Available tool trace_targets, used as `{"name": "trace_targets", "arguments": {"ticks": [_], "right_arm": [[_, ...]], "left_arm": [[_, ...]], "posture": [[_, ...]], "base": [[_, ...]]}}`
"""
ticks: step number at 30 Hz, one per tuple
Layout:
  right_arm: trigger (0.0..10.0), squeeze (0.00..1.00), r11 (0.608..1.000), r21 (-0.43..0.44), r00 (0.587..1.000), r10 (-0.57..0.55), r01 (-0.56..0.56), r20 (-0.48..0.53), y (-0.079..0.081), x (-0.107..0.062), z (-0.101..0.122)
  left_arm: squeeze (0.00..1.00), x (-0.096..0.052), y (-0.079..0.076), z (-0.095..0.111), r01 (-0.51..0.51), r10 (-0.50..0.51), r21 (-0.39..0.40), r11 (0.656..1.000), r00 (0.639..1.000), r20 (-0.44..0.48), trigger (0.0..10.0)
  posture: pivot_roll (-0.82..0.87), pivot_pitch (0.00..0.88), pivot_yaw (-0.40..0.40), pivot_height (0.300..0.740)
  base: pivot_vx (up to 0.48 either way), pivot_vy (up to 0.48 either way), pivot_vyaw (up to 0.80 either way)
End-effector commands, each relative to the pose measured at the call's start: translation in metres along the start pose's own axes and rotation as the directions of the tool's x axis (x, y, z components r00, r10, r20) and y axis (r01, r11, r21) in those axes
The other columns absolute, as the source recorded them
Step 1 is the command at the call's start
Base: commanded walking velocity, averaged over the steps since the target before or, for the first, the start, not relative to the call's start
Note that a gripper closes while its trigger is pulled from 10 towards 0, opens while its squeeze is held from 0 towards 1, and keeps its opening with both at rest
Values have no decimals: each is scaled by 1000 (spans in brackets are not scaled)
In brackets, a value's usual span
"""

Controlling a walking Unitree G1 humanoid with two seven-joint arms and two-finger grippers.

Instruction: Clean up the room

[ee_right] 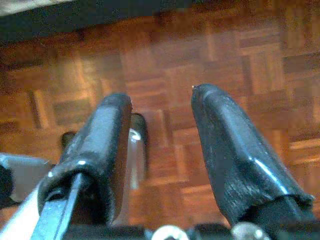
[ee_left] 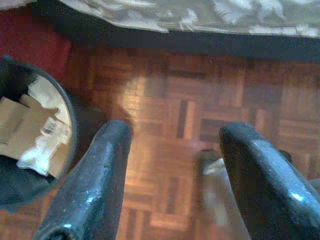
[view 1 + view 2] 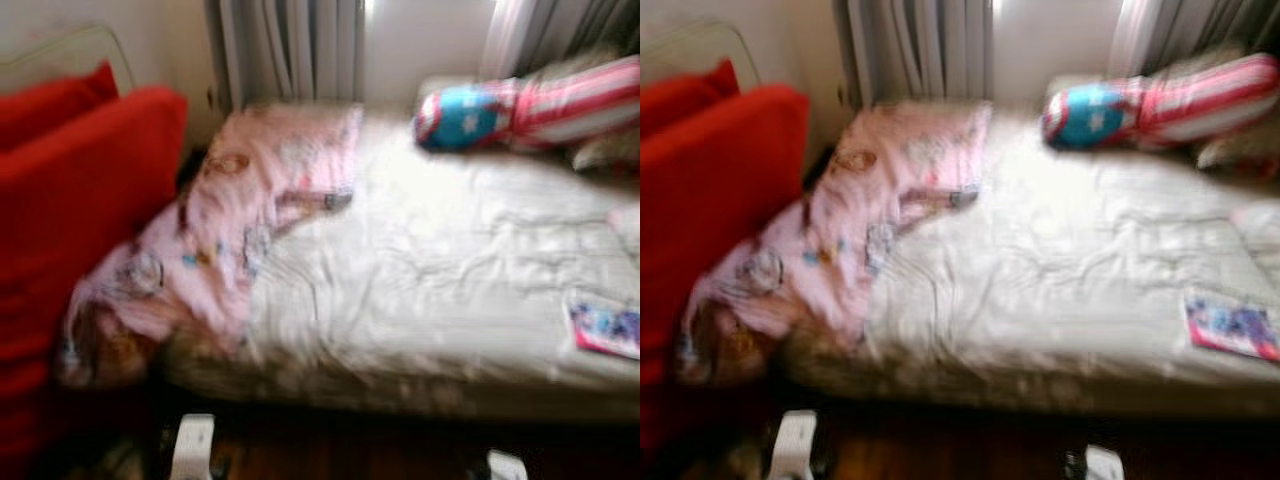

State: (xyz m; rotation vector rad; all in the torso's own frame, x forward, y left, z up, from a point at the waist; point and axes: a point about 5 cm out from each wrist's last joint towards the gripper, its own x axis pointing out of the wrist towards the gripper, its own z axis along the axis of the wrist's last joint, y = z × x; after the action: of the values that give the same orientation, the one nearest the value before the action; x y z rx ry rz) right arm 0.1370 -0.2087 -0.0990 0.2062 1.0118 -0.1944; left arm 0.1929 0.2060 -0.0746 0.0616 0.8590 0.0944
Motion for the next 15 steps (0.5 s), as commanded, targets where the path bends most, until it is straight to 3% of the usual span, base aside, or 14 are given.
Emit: {"name": "trace_targets", "arguments": {"ticks": [1, 9, 15], "right_arm": [[10000, 0, 1000, 0, 1000, 15, -15, 9, 7, 1, 2], [10000, 0, 1000, -7, 1000, 17, -17, 6, 6, 1, 1], [10000, 0, 1000, -17, 1000, 20, -20, 6, 6, 1, 1]], "left_arm": [[0, -2, 7, -5, -19, 19, 9, 1000, 1000, -18, 10000], [0, -2, 8, -7, -20, 20, 9, 1000, 1000, -22, 10000], [0, -2, 9, -7, -22, 23, 21, 1000, 1000, -21, 10000]], "posture": [[-5, 0, -12, 740], [-6, 0, -10, 740], [-7, 0, -9, 740]], "base": [[0, 334, 0], [0, 332, 0], [0, 0, 0]]}}
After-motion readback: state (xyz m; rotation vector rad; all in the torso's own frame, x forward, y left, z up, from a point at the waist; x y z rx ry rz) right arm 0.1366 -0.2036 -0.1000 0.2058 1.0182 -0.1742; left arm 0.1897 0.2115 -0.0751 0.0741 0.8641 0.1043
